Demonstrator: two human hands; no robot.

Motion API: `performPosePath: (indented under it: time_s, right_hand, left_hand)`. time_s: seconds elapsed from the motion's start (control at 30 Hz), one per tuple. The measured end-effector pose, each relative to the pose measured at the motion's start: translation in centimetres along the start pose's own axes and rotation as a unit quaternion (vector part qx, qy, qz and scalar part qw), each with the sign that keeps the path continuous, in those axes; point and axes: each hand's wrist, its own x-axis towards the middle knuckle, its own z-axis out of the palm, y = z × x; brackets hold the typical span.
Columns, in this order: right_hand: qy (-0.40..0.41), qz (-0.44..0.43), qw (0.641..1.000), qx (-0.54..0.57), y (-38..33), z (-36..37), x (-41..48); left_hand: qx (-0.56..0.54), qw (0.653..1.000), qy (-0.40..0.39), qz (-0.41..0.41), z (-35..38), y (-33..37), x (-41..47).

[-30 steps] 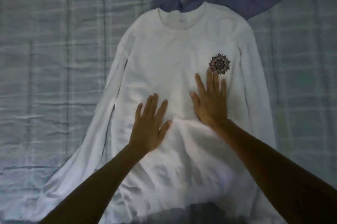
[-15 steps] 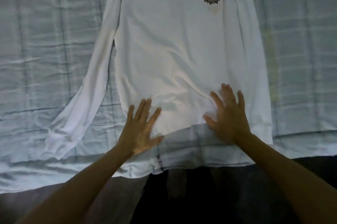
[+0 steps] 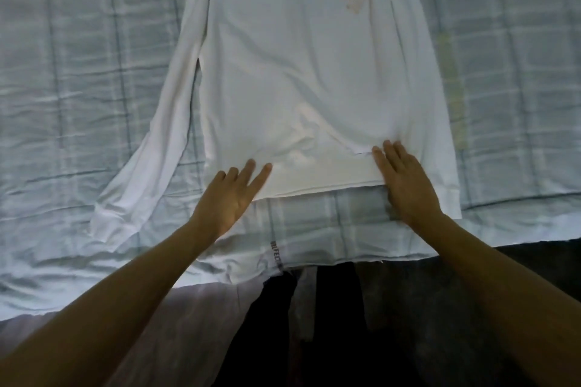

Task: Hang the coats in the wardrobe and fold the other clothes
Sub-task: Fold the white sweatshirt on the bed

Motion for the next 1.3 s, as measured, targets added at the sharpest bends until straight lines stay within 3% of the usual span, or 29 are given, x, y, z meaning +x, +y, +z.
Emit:
performPosePath:
  time_s: [0.17,0.3,0.37,0.43,0.53,0.6,0.7,0.8,0.97,1.1,1.17,1.23,1.3]
  right_hand:
    - [0.039,-0.113,0.993,-0.021,-0.3,-1.6,-2.4]
    - [-0.003,-0.145,0.989,-0.014,-1.4,-1.6,-4.2]
    - [-0.019,-0.083,0.994,0.063,-1.9,-2.1,-4.2]
    - [0.032,0.028,0.988,0.150,-2.4,-3.5,-3.3]
    - [0.174,0.192,0.944,0.205,-1.2,-4.6,-0.8]
    - [0.214,0.280,0.915,0.196,0.8,-4.6,1.0]
    - [0.134,0.409,0.880,0.201,3.7,-4.1,2.8]
    - [0.028,0.478,0.845,0.239,5.0,-3.8,3.4]
    - [-0.056,0.475,0.856,0.196,7.0,-4.2,2.3]
    - [0.047,0.477,0.839,0.259,7.7,-8.8,2.4]
    - [0.081,0.447,0.858,0.241,4.5,-11.0,4.0]
    - [0.009,0.365,0.901,0.233,-1.3,-12.3,6.0]
    - [-0.163,0.224,0.930,0.239,-8.0,-12.5,7.3]
  left_hand:
    - [0.013,0.999,-0.013,0.035,0.2,-0.7,-3.8]
    - [0.003,0.995,-0.087,0.053,0.5,-1.6,-4.8]
    - [-0.020,0.990,-0.109,0.086,-0.5,-2.1,-3.9]
    - [-0.047,0.986,-0.097,0.129,-2.0,-2.1,-2.0]
    - [-0.077,0.984,-0.005,0.161,-4.3,-0.3,2.6]
    - [-0.116,0.981,0.050,0.145,-5.1,1.9,6.8]
    - [-0.157,0.980,0.081,0.089,-6.2,6.3,13.6]
    - [-0.187,0.981,0.005,0.045,-6.8,10.6,19.1]
    - [-0.152,0.982,-0.090,0.058,-4.6,14.1,21.8]
    - [-0.227,0.968,-0.064,0.087,-4.6,12.0,21.0]
    - [-0.289,0.955,-0.026,0.066,-4.4,9.3,20.0]
    - [-0.313,0.949,0.017,-0.009,-3.6,5.7,18.4]
    - [-0.311,0.945,0.051,-0.086,-2.9,1.7,16.0]
